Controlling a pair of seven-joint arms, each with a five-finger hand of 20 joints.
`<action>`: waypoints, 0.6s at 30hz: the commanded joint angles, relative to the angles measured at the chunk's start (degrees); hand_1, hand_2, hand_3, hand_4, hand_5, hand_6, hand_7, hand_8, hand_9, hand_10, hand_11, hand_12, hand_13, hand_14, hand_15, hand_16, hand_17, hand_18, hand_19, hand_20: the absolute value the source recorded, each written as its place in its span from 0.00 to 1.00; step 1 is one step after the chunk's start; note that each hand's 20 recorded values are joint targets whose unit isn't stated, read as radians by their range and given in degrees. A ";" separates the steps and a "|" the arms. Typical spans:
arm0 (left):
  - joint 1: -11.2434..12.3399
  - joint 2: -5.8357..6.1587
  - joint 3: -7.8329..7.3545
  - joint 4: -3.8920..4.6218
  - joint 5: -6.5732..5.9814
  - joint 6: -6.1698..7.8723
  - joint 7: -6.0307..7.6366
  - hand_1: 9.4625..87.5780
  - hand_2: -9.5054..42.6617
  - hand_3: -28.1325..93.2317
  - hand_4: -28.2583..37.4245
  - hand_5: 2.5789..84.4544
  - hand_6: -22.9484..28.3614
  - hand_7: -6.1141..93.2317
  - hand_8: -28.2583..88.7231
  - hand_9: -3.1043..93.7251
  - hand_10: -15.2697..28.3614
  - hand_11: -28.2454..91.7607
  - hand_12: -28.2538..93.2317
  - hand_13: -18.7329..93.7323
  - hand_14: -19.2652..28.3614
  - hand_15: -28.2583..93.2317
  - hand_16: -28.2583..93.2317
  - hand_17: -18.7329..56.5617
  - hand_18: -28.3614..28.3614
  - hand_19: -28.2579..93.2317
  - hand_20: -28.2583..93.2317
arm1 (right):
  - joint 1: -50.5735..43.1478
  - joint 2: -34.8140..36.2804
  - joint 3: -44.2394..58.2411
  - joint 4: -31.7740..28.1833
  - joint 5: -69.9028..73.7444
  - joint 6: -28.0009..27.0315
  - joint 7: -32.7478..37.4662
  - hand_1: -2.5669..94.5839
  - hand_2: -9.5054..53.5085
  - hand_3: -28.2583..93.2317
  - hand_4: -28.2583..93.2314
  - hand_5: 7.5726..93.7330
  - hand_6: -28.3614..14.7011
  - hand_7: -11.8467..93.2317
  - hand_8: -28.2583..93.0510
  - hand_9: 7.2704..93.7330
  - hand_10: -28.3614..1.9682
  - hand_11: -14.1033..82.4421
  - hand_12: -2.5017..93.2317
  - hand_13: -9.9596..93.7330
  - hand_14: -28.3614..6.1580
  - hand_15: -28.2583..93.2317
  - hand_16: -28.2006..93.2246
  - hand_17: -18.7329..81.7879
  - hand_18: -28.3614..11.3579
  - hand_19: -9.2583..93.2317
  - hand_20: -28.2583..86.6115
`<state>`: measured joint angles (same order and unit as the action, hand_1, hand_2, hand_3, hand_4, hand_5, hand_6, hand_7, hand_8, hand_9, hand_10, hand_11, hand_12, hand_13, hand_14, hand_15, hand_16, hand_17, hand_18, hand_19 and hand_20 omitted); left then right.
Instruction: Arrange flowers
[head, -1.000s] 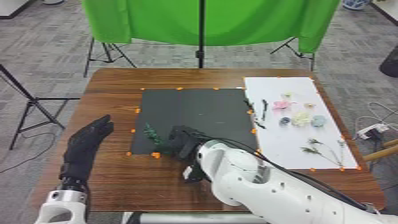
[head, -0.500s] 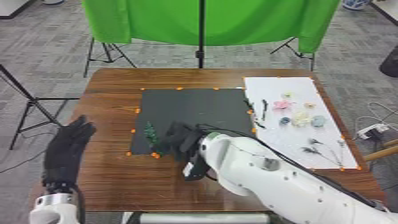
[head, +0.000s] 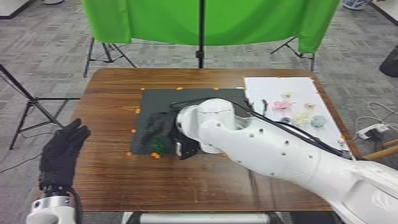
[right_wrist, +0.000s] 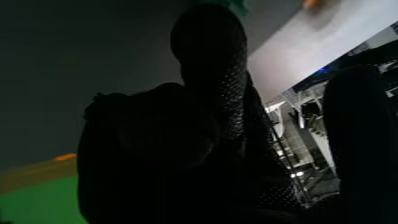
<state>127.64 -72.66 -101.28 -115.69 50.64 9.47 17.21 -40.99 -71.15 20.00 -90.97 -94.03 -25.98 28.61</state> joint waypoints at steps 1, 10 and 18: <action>0.54 -0.03 0.73 0.02 0.41 -0.69 -0.15 0.16 0.11 0.79 0.06 0.53 0.52 0.19 0.21 0.47 0.63 0.37 0.37 0.43 0.74 0.38 0.27 0.25 0.74 0.27 0.39 | 1.05 -3.72 -1.59 -0.52 -2.32 1.13 -0.98 0.23 0.25 0.72 0.15 0.49 0.63 0.17 0.17 0.97 0.48 0.56 0.29 1.00 0.66 0.72 0.49 0.85 0.33 1.00 0.78; -0.78 0.25 1.53 0.45 1.03 -1.13 -0.47 0.16 0.11 0.78 0.07 0.53 0.52 0.19 0.21 0.47 0.63 0.37 0.37 0.43 0.74 0.38 0.27 0.25 0.74 0.27 0.39 | 1.22 -5.93 -2.74 4.34 -4.65 -0.86 0.07 0.23 0.25 0.72 0.15 0.48 0.63 0.17 0.17 0.97 0.49 0.57 0.29 1.00 0.67 0.73 0.49 0.85 0.33 1.00 0.78; -1.01 0.45 1.81 0.43 1.20 -1.06 -0.56 0.16 0.11 0.78 0.07 0.53 0.51 0.19 0.21 0.47 0.63 0.37 0.37 0.43 0.74 0.38 0.27 0.25 0.74 0.27 0.39 | 2.16 -6.47 -3.37 7.06 -5.79 -0.92 0.99 0.22 0.25 0.72 0.15 0.50 0.62 0.18 0.17 0.97 0.49 0.57 0.29 1.00 0.66 0.73 0.48 0.86 0.33 1.00 0.79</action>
<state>126.57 -72.33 -99.86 -115.61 51.34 8.96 17.14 -39.87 -77.19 16.76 -84.80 -98.21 -26.07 28.48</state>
